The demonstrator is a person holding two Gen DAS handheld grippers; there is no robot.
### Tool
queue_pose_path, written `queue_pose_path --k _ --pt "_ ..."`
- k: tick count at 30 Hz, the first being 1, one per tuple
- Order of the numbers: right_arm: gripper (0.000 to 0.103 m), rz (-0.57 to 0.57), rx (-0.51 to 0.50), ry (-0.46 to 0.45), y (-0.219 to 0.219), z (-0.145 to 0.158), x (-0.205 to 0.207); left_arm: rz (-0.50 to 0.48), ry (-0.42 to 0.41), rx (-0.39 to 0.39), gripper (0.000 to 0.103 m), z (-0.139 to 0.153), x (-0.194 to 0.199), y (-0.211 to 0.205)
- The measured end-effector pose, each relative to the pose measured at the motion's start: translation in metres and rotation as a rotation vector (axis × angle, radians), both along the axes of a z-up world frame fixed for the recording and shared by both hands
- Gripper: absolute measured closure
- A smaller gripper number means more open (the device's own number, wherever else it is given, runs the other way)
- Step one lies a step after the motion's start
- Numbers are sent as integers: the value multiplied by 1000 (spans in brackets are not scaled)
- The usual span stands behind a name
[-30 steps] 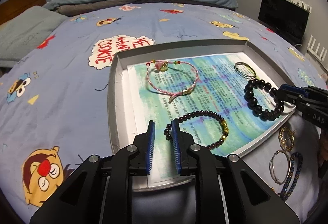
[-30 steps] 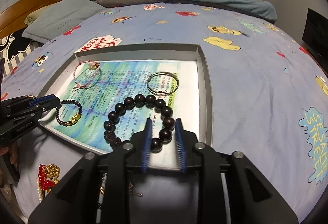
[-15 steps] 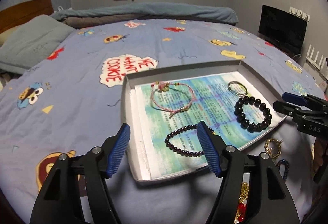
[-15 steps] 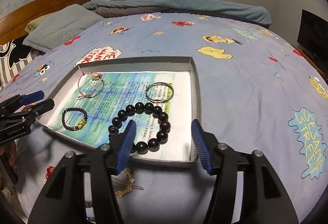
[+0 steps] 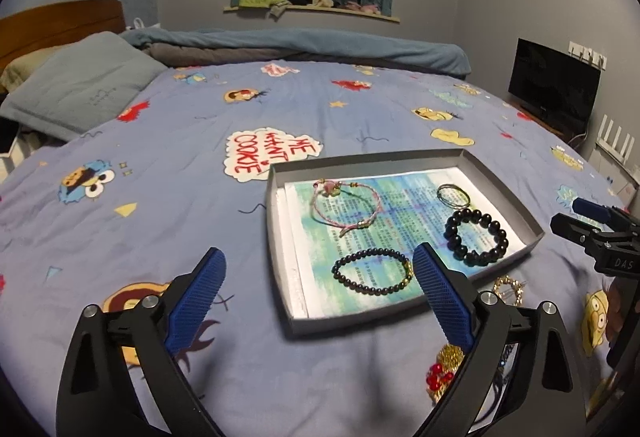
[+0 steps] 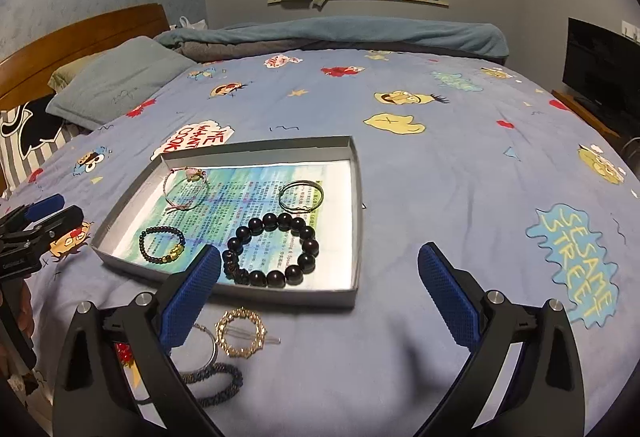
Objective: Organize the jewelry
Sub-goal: 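Move both tools back toward the remaining jewelry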
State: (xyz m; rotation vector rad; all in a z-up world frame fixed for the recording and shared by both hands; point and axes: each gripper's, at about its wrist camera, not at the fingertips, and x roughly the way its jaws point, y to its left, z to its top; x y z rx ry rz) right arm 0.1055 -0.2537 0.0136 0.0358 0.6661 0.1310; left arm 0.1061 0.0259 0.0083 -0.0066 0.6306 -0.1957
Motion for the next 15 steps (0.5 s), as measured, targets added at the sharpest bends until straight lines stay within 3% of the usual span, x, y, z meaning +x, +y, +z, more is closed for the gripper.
queue_pose_path --k 15 --pt "6 -30 -74 -46 -16 -8 -44 19 35 34 7 -18 -39 12"
